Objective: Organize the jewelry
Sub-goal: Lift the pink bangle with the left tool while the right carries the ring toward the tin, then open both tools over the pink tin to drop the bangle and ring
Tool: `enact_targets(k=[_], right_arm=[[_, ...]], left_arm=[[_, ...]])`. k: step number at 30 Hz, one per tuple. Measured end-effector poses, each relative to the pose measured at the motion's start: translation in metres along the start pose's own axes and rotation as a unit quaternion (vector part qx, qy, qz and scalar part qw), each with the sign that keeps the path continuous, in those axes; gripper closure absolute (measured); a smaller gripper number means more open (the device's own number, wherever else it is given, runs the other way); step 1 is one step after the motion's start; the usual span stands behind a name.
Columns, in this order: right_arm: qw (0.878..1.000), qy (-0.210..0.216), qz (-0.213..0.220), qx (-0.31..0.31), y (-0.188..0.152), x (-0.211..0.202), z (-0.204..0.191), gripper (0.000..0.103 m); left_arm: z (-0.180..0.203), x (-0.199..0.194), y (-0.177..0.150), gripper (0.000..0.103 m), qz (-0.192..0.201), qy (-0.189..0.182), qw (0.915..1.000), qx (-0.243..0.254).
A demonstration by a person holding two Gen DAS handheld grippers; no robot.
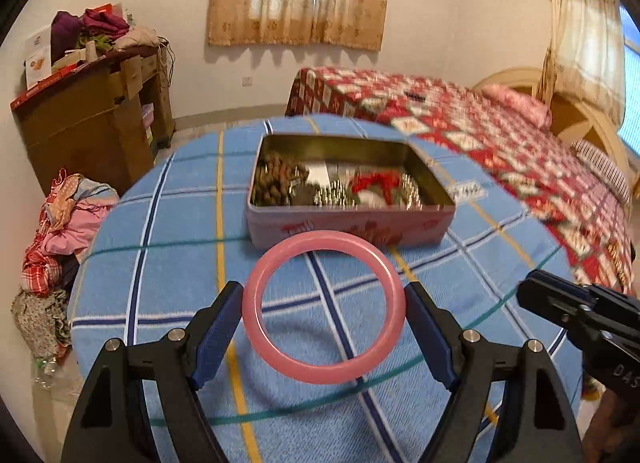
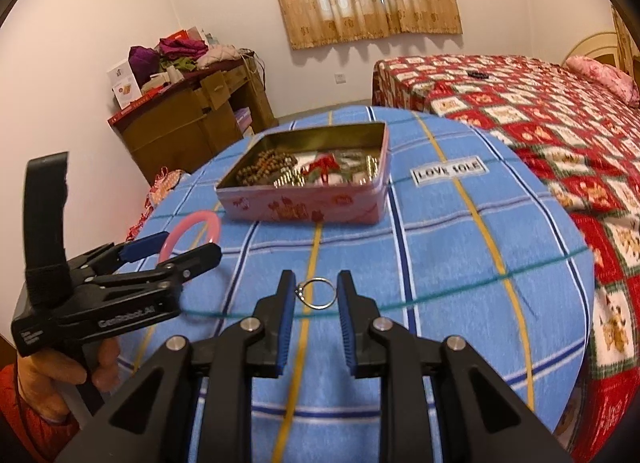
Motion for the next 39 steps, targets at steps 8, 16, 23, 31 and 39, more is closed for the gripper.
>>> enact_targets(k=[8, 16, 23, 31, 39], right_arm=[[1.000, 0.002, 0.026, 0.000, 0.036, 0.014, -0.005, 0.079], [0.999, 0.004, 0.048, 0.023, 0.084, 0.048, 0.001, 0.079], [0.998, 0.002, 0.051, 0.035, 0.108, 0.088, 0.010, 0.079], [0.998, -0.032, 0.038, 0.037, 0.130, 0.142, 0.025, 0.079], [0.996, -0.062, 0.048, 0.030, 0.135, 0.152, 0.032, 0.074]], left_arm=[[-0.005, 0.014, 0.033, 0.022, 0.026, 0.010, 0.9996, 0.006], [-0.013, 0.049, 0.063, 0.022, 0.033, 0.010, 0.9994, 0.007], [-0.021, 0.090, 0.087, 0.022, 0.029, 0.006, 0.9996, 0.004], [-0.035, 0.134, 0.092, 0.022, -0.004, 0.015, 0.9999, -0.004], [-0.034, 0.151, 0.094, 0.021, -0.023, 0.023, 0.9995, -0.004]])
Point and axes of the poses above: each gripper's, at about its wrist camera, not at the fingertips, and x roughly the way its jaws point, z to its right, y to its top, the point moved 7 cm from there along x, roughly the way its jaws point, and after that the axes turned 10 degrees about x, right-handed, at the moved point
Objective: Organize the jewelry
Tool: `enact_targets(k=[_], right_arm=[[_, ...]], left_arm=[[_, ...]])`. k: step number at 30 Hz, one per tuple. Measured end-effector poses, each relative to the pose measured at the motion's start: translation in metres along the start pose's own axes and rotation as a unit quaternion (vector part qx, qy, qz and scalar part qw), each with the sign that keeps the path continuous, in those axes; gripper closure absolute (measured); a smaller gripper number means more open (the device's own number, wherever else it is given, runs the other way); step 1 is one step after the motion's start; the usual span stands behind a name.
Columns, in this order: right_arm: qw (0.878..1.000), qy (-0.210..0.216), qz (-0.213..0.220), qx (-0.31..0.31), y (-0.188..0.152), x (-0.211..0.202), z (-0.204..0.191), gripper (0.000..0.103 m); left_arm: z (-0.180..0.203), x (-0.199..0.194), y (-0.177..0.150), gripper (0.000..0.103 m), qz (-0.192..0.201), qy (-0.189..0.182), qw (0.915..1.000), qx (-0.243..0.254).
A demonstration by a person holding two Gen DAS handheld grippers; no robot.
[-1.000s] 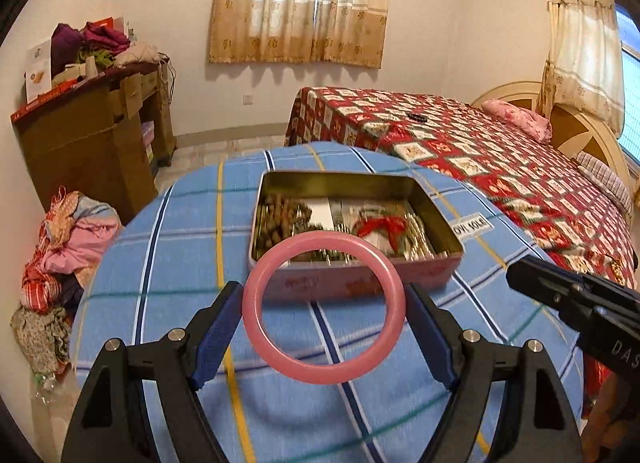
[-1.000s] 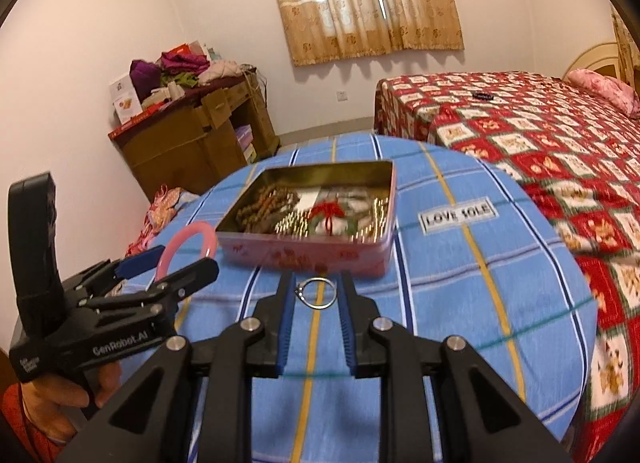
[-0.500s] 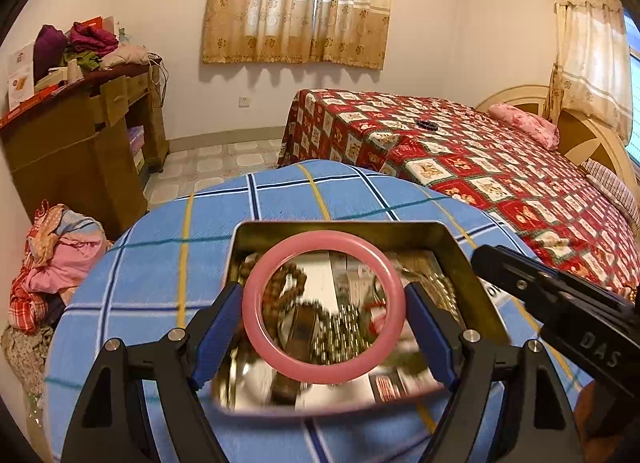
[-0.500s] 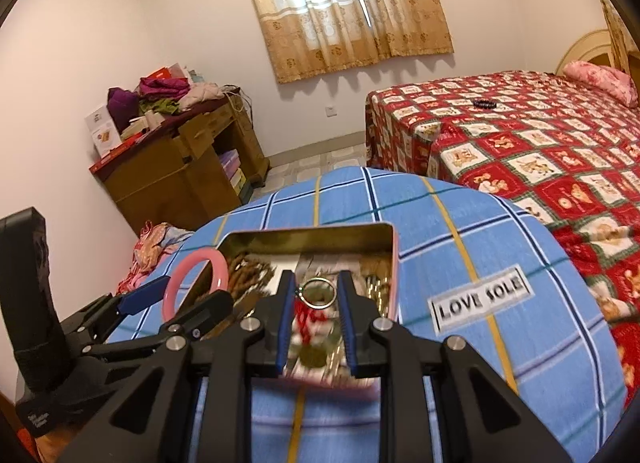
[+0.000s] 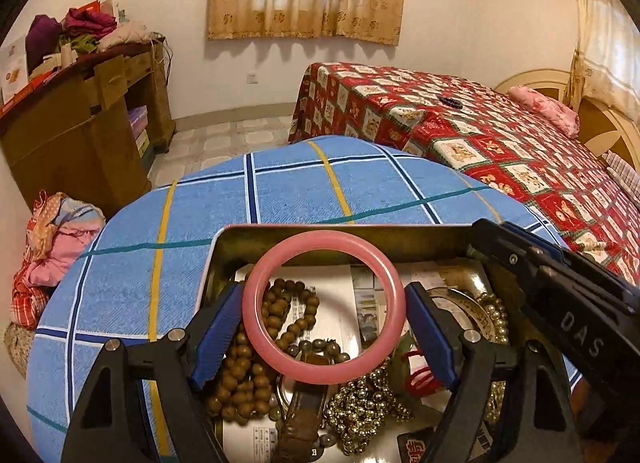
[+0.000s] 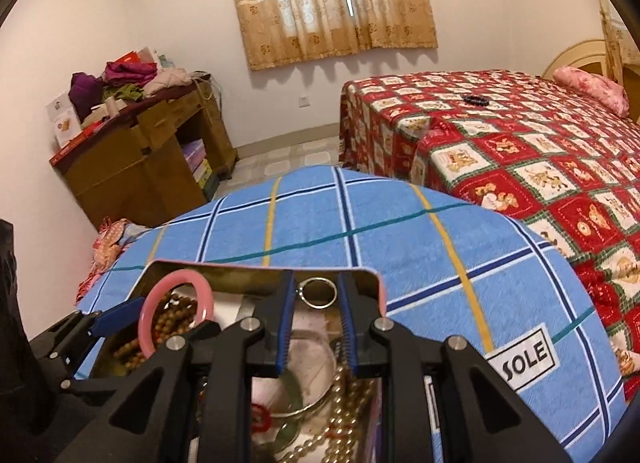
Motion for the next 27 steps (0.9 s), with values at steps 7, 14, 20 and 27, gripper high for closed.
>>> enact_targets(k=[7, 14, 20, 27], right_arm=[[0.998, 0.022, 0.045, 0.022, 0.007, -0.018, -0.001, 0.038], [0.991, 0.008, 0.118, 0.054, 0.009, -0.065, 0.007, 0.023], [0.985, -0.026, 0.167, 0.037, -0.008, -0.103, 0.004, 0.011], [0.981, -0.051, 0.188, 0.025, -0.034, -0.126, 0.002, 0.004]], left_arm=[[0.001, -0.010, 0.003, 0.021, 0.015, 0.021, 0.9996, 0.011], [-0.004, -0.045, -0.003, 0.021, 0.046, 0.047, 0.9979, 0.001], [-0.005, -0.078, -0.027, 0.021, 0.066, 0.089, 0.9937, -0.015], [-0.009, -0.108, -0.057, 0.021, 0.083, 0.121, 0.9888, -0.027]])
Point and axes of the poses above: each gripper's, at about its wrist camera, not at the fingertips, and x roughly the way its jaws point, z to its right, y to its top, the point moved 7 cm from there along x, roughly the way its jaws point, and after that the axes turned 10 degrees about x, right-handed, at the moved point
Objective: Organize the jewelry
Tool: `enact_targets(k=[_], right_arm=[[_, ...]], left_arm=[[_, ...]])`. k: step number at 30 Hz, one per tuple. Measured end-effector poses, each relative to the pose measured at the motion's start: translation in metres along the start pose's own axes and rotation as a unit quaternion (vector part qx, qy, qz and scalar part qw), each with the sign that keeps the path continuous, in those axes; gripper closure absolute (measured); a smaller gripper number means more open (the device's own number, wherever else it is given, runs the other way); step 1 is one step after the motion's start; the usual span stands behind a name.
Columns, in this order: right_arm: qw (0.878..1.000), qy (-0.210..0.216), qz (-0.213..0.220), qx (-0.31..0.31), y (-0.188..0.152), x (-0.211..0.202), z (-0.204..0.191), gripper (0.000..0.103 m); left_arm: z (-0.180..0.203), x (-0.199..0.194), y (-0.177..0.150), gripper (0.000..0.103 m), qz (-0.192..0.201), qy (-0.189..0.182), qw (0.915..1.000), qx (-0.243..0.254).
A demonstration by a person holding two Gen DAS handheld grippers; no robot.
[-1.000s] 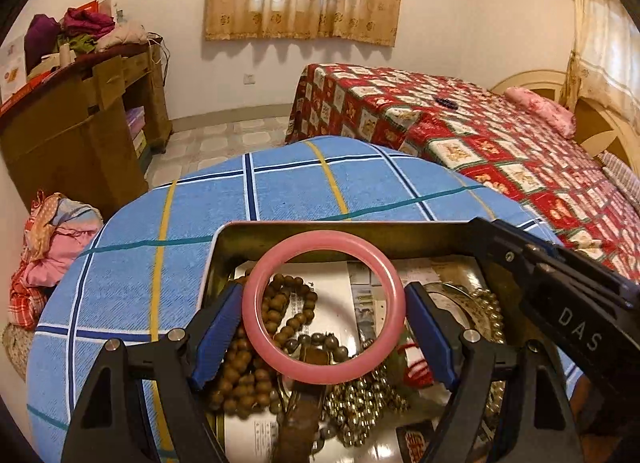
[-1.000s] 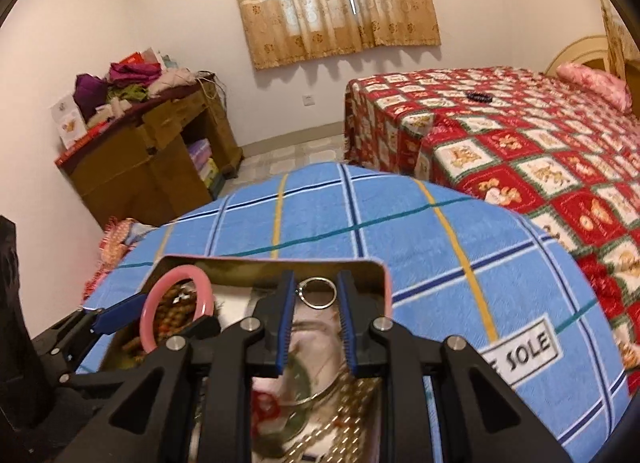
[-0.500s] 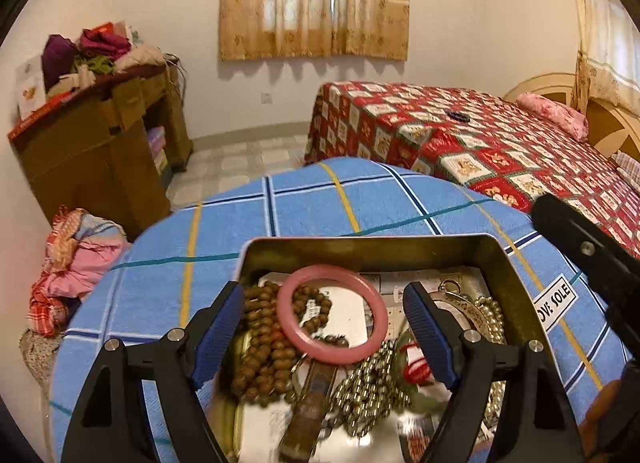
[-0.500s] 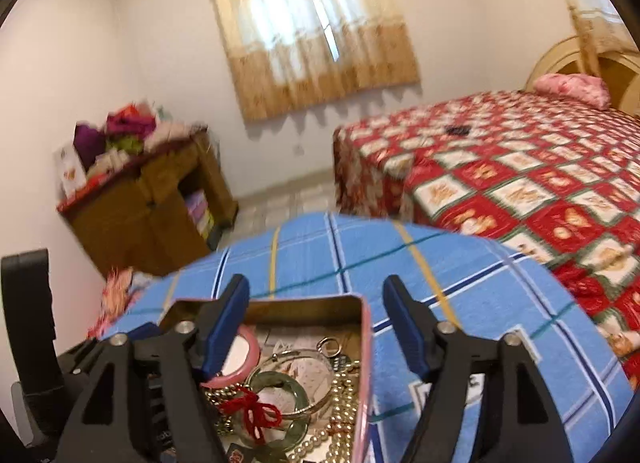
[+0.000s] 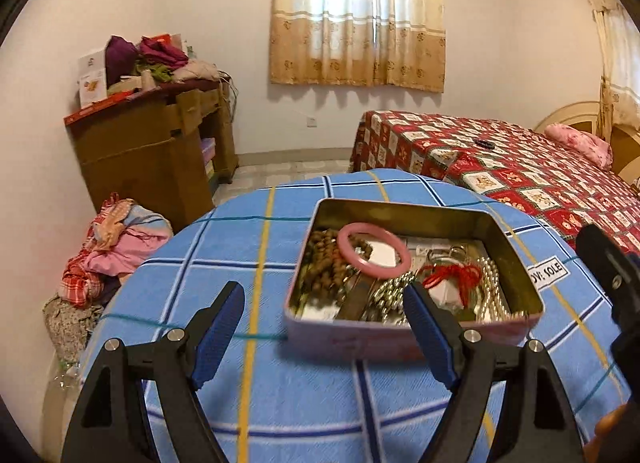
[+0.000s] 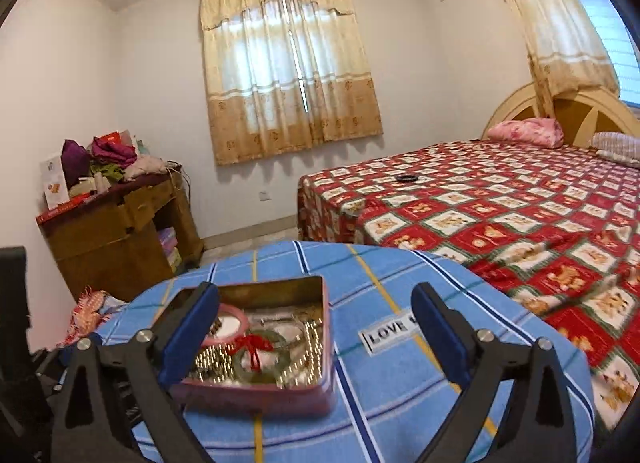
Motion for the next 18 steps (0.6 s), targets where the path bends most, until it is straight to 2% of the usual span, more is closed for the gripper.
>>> enact_targets(k=[2, 7, 18], right_arm=[[1.000, -0.002, -0.006, 0.007, -0.004, -0.005, 0.006, 0.004], [1.000, -0.002, 0.030, 0.010, -0.002, -0.025, 0.009, 0.002], [0.997, -0.024, 0.067, -0.040, -0.006, -0.044, -0.007, 0.000]], left_arm=[[-0.004, -0.008, -0.005, 0.021, 0.006, 0.017, 0.9998, 0.002], [-0.009, -0.027, -0.004, 0.021, 0.038, 0.051, 0.9980, -0.002], [-0.013, -0.052, -0.017, 0.021, 0.059, 0.055, 0.9964, -0.024]])
Point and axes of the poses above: each gripper's, at about its wrist camera, not at the fingertips, and x roughly the way its jaws point, z to its right, y to its top, the point moved 7 cm from there along x, roughly the way its jaws point, and after that the axes turned 10 degrees about x, right-handed, at the moved point
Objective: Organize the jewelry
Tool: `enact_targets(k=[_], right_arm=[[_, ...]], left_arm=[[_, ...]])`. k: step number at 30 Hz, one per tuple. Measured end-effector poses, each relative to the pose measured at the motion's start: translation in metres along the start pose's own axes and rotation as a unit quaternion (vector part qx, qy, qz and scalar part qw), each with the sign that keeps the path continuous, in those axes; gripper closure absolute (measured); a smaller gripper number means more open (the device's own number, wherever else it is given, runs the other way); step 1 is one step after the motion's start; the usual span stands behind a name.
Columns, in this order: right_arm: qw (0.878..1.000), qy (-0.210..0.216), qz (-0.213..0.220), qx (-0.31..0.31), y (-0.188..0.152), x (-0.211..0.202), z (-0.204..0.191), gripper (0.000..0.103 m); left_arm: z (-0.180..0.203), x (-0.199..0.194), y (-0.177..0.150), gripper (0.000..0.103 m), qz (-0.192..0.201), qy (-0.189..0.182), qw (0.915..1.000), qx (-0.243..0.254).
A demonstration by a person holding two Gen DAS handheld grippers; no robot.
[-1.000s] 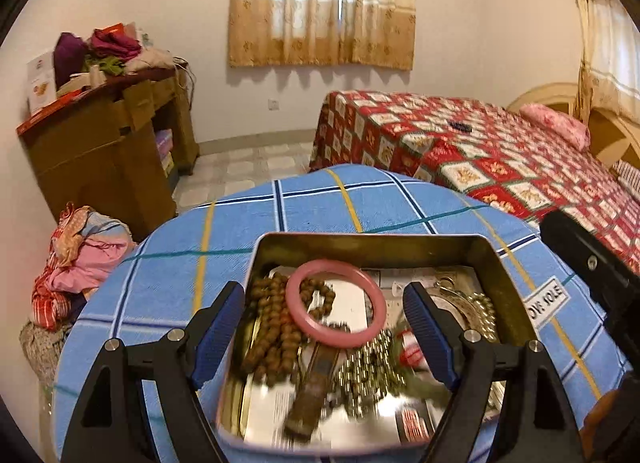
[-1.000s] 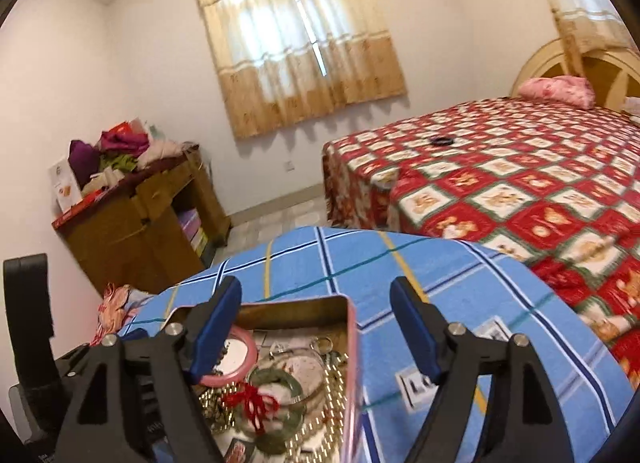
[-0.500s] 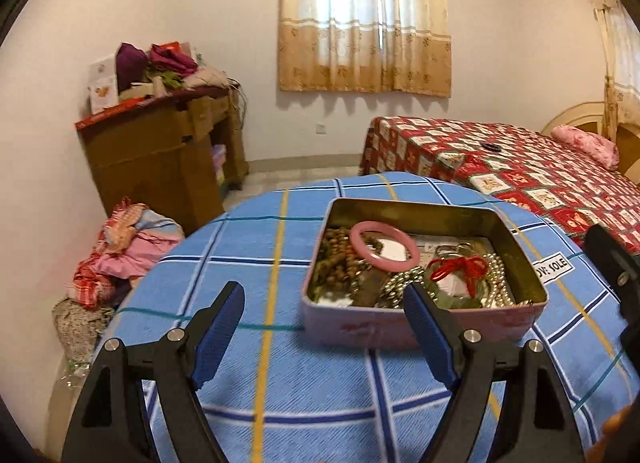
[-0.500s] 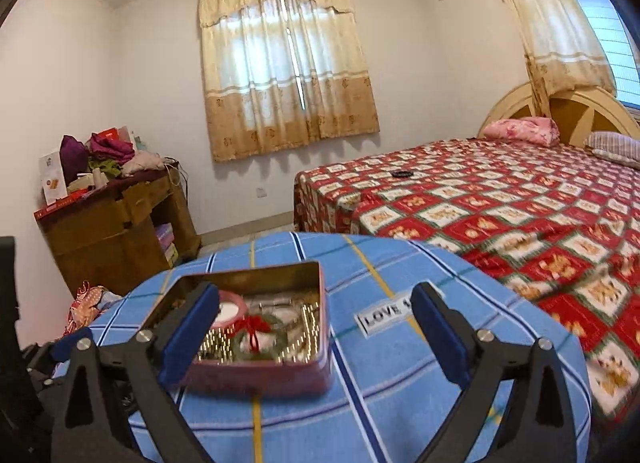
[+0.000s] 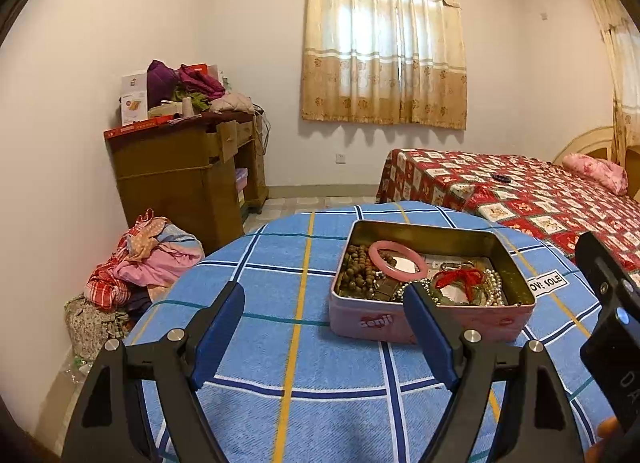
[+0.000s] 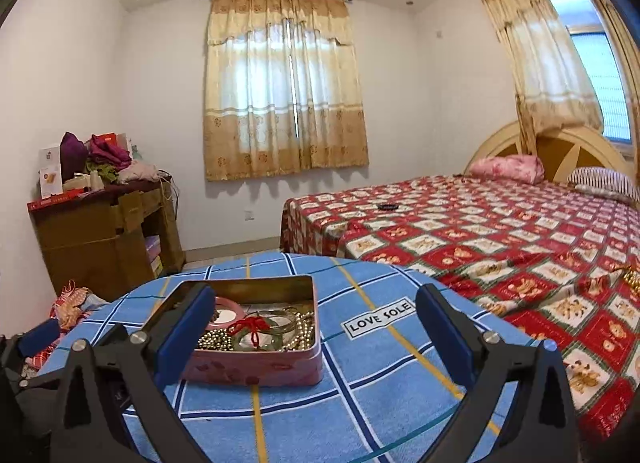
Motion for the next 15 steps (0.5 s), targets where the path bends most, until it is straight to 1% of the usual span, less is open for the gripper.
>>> enact_targets(k=[8, 15], right_arm=[[1.000, -0.002, -0.006, 0.019, 0.0004, -0.0016, 0.0073, 0.000], [1.000, -0.003, -0.005, 0.016, 0.0004, -0.0029, 0.0065, 0.000]], left_arm=[[0.0060, -0.0049, -0.0007, 0.021, 0.004, 0.001, 0.9999, 0.010], [0.0073, -0.0063, -0.0008, 0.021, 0.006, 0.001, 0.9999, 0.012]])
Point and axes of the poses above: each gripper's, at about its wrist camera, not at the fingertips, and x roughly the way its jaws point, z to its right, y to its top, the point moved 7 cm from there along x, roughly the way its jaws point, and after that the axes turned 10 degrees about x, right-handed, at the moved point
